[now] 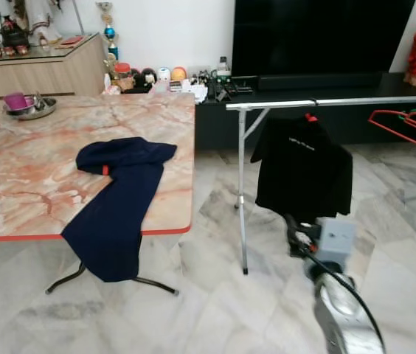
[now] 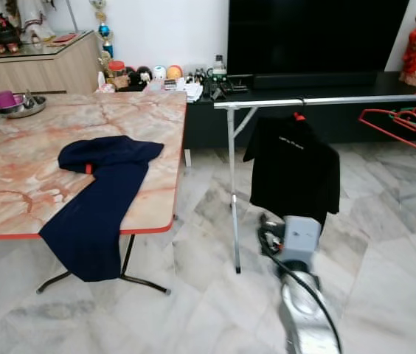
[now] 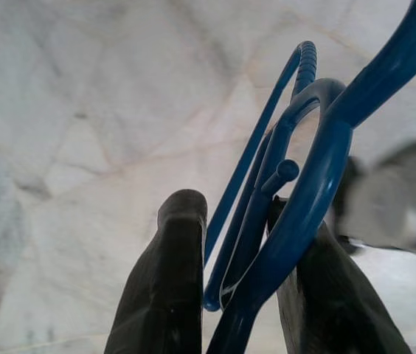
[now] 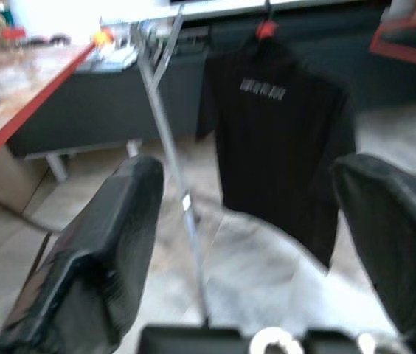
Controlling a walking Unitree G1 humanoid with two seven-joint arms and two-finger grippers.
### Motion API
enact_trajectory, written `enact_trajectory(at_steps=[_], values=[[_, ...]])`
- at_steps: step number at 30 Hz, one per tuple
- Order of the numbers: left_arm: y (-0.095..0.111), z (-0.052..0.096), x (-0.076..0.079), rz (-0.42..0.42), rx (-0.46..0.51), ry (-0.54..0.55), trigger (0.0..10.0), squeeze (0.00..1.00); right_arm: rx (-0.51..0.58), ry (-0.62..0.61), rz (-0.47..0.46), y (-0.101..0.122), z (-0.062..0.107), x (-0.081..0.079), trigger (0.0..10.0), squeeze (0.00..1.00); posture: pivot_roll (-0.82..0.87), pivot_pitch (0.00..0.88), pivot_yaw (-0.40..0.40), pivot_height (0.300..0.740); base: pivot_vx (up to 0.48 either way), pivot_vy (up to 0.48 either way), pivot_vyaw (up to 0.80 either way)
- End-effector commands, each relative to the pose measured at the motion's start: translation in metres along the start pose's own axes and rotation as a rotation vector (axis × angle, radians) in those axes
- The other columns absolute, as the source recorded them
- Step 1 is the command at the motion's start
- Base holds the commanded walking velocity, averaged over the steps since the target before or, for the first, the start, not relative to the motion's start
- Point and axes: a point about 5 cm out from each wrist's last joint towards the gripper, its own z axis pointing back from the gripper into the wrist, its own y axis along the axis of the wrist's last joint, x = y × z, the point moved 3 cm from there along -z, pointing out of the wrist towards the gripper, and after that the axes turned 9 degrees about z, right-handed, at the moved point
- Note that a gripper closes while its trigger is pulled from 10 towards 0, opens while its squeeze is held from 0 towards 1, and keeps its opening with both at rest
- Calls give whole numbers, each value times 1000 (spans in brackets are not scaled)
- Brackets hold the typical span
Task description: Hang hanger
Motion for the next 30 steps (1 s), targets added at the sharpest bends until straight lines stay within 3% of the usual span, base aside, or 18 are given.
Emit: enact_trajectory(at_steps=[1, 7, 12, 17, 22, 25, 26, 28, 29, 30], values=[[8, -1, -5, -6, 18, 19, 10000, 0, 0, 29, -11, 1, 0, -12, 10000, 0, 34, 0, 32, 740, 0, -390, 0], [18, -2, -4, -28, 45, 23, 10000, 0, -2, 27, -13, 1, 0, -13, 10000, 0, 34, 0, 35, 740, 0, -251, 0], [61, -3, -14, -74, 170, 74, 10000, 0, -6, 22, -4, 1, -2, -11, 10000, 0, 34, 0, 38, 740, 0, 0, 0], [81, -2, -21, -90, 226, 116, 10000, 0, -7, 23, 0, 1, -2, -11, 10000, 0, 35, 0, 39, 740, 0, 0, 0], [141, 7, -20, -199, 414, 137, 10000, 0, -11, 72, 68, 1, -7, -13, 10000, 0, 31, 0, 40, 740, 0, 0, 0], [175, 16, -10, -285, 505, 73, 10000, 0, -5, 126, 111, 2, -10, -16, 10000, 0, 32, 0, 38, 740, 0, 0, 0], [188, 21, 2, -323, 534, -14, 10000, 0, -12, 169, 147, 1, -11, -18, 10000, 0, 34, 0, 37, 740, 0, 0, 0], [193, 23, 12, -365, 534, -92, 10000, 0, -21, 212, 171, -1, -11, -20, 10000, 0, 38, 0, 36, 740, 0, 0, 0], [197, 27, 27, -430, 534, -195, 10000, 0, -32, 267, 192, -4, -11, -23, 10000, 0, 38, 0, 37, 740, 0, 0, 0], [197, 34, 44, -541, 523, -319, 10000, 0, -53, 357, 272, -10, -8, -25, 10000, 0, 33, 0, 38, 740, 0, 0, 0]])
